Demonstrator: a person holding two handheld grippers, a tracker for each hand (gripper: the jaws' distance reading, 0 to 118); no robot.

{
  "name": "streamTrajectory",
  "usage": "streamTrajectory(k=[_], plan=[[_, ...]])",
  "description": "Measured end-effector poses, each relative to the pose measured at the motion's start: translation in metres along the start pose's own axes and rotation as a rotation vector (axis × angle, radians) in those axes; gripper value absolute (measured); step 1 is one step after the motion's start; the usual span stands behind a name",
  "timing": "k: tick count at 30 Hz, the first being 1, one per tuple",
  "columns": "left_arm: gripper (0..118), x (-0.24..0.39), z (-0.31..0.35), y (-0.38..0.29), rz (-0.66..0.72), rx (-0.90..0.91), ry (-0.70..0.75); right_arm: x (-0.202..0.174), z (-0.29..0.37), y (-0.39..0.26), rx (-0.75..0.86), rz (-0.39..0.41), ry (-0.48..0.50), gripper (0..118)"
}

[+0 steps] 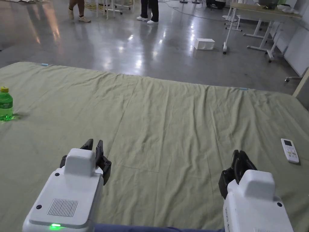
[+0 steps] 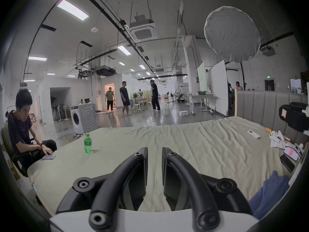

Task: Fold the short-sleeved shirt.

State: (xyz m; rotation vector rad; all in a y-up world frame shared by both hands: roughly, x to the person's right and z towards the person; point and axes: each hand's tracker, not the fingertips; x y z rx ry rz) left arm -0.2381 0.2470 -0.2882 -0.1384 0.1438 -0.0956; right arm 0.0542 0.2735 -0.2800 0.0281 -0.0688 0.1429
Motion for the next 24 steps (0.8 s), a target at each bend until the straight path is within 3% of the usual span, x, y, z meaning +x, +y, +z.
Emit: streamTrajectory(k=[1, 4, 11, 15, 24], plan=[[7, -0.001, 0.000, 0.001, 0.015, 0.001, 0.001, -0.002, 0.000, 0.001, 0.002, 0.001, 0.000, 4], [1, -0.004, 0.000, 0.004, 0.042, -0.011, 0.000, -0.005, -0.003, 0.005, 0.015, -0.006, 0.000, 0], [0, -0.031, 0.008, 0.005, 0.002, -0.052, -0.014, -0.007, -0.003, 0.006, 0.017, 0.012, 0.039, 0], [0, -0.074, 0.007, 0.002, 0.055, -0.127, -0.045, -0.007, -0.006, 0.002, -0.011, 0.018, 0.058, 0], [0, -0.206, -0.015, -0.068, 0.278, -0.597, -0.255, -0.009, -0.009, -0.016, -0.086, 0.042, 0.064, 0]])
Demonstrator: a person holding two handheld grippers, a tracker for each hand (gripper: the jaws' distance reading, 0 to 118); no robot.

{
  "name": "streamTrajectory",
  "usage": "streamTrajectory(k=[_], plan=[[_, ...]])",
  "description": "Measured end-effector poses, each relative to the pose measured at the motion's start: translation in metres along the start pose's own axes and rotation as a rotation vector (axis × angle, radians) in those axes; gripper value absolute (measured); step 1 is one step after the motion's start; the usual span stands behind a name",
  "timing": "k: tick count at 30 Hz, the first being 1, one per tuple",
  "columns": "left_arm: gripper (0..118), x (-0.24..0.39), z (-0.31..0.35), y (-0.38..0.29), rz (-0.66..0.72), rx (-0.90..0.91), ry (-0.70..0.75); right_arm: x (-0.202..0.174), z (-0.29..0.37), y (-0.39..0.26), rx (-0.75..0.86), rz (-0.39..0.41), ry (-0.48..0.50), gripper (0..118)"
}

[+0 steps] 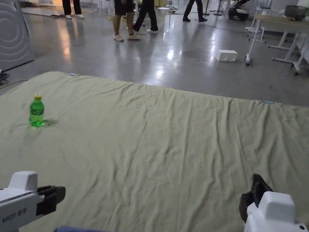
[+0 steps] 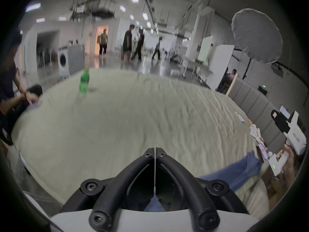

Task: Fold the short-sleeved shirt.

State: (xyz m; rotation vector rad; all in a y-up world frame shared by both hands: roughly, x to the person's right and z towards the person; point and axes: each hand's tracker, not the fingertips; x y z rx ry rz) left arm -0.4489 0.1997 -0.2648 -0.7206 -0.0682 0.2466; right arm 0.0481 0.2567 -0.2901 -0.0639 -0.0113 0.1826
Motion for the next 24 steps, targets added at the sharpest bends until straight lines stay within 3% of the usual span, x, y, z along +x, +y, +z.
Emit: streamTrajectory(k=[2, 3, 4, 5, 6, 7, 13, 18, 24], plan=[[5, -0.030, -0.006, -0.014, 0.106, -0.048, -0.043, -0.001, 0.001, -0.003, -0.012, 0.009, 0.003, 0], [18, -0.045, -0.009, -0.020, 0.174, -0.067, -0.070, -0.002, 0.001, -0.005, -0.018, 0.014, 0.007, 0], [40, -0.058, -0.013, -0.028, 0.219, -0.093, -0.102, -0.003, 0.001, -0.006, -0.022, 0.021, 0.011, 0], [72, -0.070, -0.017, -0.034, 0.255, -0.134, -0.128, -0.004, 0.001, -0.007, -0.027, 0.026, 0.011, 0], [88, -0.077, -0.021, -0.039, 0.266, -0.166, -0.148, -0.005, 0.001, -0.008, -0.031, 0.031, 0.011, 0], [93, -0.085, -0.024, -0.044, 0.276, -0.188, -0.171, -0.006, 0.002, -0.009, -0.035, 0.036, 0.012, 0], [93, -0.118, -0.048, -0.077, 0.443, -0.317, -0.392, -0.008, 0.003, -0.013, -0.053, 0.051, 0.017, 0], [92, -0.092, -0.067, -0.096, 0.591, -0.351, -0.606, -0.008, 0.006, -0.016, -0.070, 0.030, 0.027, 0], [87, -0.051, -0.075, -0.092, 0.542, -0.331, -0.618, -0.010, 0.009, -0.018, -0.092, 0.034, 0.021, 0]])
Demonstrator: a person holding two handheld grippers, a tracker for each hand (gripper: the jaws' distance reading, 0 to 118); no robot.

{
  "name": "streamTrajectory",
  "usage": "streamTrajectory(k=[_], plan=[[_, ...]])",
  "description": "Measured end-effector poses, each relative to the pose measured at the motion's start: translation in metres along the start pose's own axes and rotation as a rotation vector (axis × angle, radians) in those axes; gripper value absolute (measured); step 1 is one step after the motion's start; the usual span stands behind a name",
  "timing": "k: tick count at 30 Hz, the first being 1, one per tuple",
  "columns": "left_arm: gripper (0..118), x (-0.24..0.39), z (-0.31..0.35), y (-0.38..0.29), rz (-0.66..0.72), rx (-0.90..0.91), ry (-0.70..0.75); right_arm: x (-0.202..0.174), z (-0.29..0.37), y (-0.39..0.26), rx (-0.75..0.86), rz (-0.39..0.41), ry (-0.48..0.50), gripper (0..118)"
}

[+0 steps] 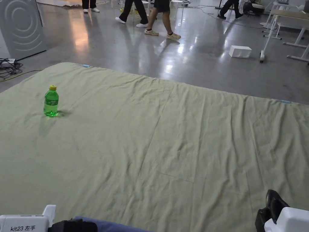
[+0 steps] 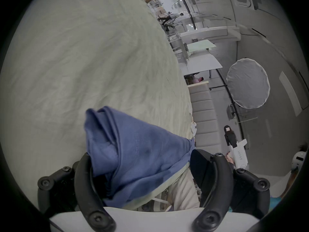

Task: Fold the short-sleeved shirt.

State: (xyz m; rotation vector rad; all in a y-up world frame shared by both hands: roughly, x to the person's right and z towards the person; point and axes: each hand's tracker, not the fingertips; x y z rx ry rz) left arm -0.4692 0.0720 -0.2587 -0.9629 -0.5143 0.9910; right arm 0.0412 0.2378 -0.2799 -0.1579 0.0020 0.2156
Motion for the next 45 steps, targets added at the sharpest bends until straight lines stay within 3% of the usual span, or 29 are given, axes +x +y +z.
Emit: streamTrajectory(k=[3, 4, 6, 7, 12, 20, 28, 32, 34, 36, 43, 45], plan=[[81, 0.010, -0.004, 0.000, -0.067, 0.005, 0.065, -0.002, 0.001, -0.002, -0.004, 0.003, 0.004, 0], [70, 0.012, -0.004, 0.002, -0.101, 0.002, 0.110, -0.003, 0.001, -0.002, -0.005, 0.005, 0.005, 0], [20, 0.016, -0.010, -0.001, -0.160, -0.021, 0.222, -0.004, 0.001, -0.003, -0.008, 0.008, 0.010, 0], [14, 0.006, -0.009, 0.004, -0.149, -0.049, 0.220, -0.005, 0.001, -0.003, -0.009, 0.006, 0.013, 0], [11, -0.001, -0.002, 0.009, -0.145, 0.004, 0.226, -0.005, 0.002, -0.004, -0.007, 0.012, 0.019, 0], [10, 0.033, 0.021, 0.017, -0.252, 0.024, 0.304, 0.006, 0.001, -0.007, -0.005, 0.023, 0.011, 0], [10, 0.078, 0.072, 0.031, -0.416, 0.074, 0.610, 0.014, -0.001, -0.007, 0.002, -0.002, -0.005, 0], [10, 0.097, 0.081, 0.023, -0.380, 0.073, 0.667, 0.010, -0.004, -0.006, 0.008, -0.010, 0.008, 0], [10, 0.109, 0.075, 0.013, -0.430, 0.056, 0.695, 0.008, -0.006, -0.005, 0.005, -0.016, 0.024, 0], [10, 0.119, 0.067, 0.007, -0.418, 0.061, 0.679, 0.006, -0.007, -0.004, 0.004, -0.019, 0.032, 0], [10, 0.171, 0.025, -0.020, -0.327, 0.028, 0.351, 0.003, -0.008, -0.006, -0.006, -0.026, 0.055, 0], [10, 0.180, 0.010, -0.023, -0.338, 0.031, 0.369, 0.002, -0.007, -0.007, -0.010, -0.019, 0.061, 0]])
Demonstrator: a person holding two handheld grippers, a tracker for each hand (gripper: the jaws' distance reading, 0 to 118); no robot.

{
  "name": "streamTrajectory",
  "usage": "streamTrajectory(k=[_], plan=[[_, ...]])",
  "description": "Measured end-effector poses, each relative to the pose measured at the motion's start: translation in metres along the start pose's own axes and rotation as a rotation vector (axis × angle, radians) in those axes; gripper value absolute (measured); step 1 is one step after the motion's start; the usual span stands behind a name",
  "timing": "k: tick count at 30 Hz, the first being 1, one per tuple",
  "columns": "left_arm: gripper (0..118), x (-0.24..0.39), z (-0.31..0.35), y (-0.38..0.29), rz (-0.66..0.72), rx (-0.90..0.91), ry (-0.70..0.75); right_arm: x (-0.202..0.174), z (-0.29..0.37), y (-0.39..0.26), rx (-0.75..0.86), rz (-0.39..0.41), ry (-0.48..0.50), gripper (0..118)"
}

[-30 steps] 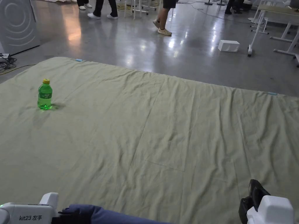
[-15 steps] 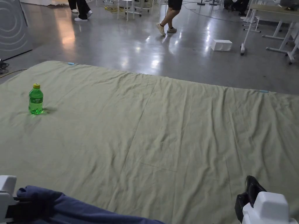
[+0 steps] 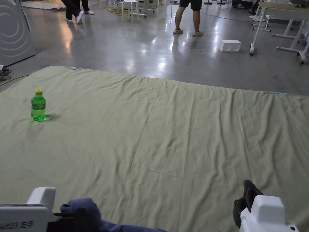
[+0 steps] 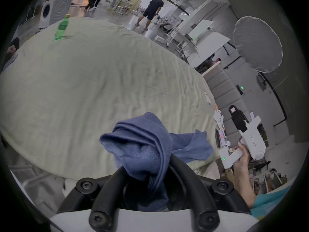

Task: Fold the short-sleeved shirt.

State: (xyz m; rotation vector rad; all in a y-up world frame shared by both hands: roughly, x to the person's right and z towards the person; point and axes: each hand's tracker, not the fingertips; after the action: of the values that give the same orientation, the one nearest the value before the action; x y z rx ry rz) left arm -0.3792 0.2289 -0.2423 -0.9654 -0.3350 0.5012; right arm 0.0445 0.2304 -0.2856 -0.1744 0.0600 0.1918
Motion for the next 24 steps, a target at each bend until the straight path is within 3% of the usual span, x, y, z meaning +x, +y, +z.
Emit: streamTrajectory(k=[10, 14, 21, 24], plan=[[10, 0.068, -0.122, -0.024, -0.040, -0.157, 0.117, 0.006, 0.003, -0.007, -0.026, -0.019, -0.009, 0], [10, 0.077, -0.166, -0.038, -0.074, -0.191, 0.250, 0.011, 0.005, -0.011, -0.035, -0.024, -0.018, 0], [12, 0.085, -0.192, -0.052, -0.121, -0.199, 0.334, 0.014, 0.006, -0.015, -0.045, -0.029, -0.011, 0], [27, 0.080, -0.186, -0.051, -0.125, -0.189, 0.283, 0.013, 0.007, -0.015, -0.045, -0.021, -0.005, 0]])
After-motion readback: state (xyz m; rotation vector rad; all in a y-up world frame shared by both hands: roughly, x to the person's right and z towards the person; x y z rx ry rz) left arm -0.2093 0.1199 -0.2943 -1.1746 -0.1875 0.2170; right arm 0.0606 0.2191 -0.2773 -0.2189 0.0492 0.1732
